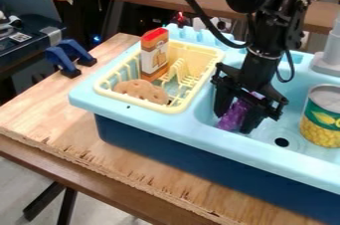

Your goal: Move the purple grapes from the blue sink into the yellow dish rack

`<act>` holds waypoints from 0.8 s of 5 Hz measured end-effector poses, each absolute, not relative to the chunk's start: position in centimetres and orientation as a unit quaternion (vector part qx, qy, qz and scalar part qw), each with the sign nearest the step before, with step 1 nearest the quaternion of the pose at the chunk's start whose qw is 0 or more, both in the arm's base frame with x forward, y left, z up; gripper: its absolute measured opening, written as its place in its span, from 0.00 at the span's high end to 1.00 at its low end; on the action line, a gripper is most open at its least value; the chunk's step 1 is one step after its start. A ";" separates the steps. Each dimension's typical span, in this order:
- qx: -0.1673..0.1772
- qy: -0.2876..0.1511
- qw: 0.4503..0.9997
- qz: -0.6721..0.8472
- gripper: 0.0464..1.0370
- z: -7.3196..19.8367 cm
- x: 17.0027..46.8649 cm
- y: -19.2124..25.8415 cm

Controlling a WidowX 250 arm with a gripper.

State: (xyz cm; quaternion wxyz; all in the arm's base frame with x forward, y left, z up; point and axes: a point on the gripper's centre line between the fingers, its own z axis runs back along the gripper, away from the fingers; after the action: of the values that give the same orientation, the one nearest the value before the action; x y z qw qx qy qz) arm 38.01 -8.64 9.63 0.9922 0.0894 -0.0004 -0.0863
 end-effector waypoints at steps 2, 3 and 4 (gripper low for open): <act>0.082 -0.025 0.993 -0.084 0.40 10.1 37.2 -8.2; 0.073 -0.046 0.993 -0.083 0.40 11.6 36.3 -8.1; 0.060 -0.094 0.990 -0.085 0.40 14.7 35.7 -8.2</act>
State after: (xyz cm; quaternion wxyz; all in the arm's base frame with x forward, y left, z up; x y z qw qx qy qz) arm 35.67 -8.19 14.71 0.9901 0.0602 -0.0940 -0.0854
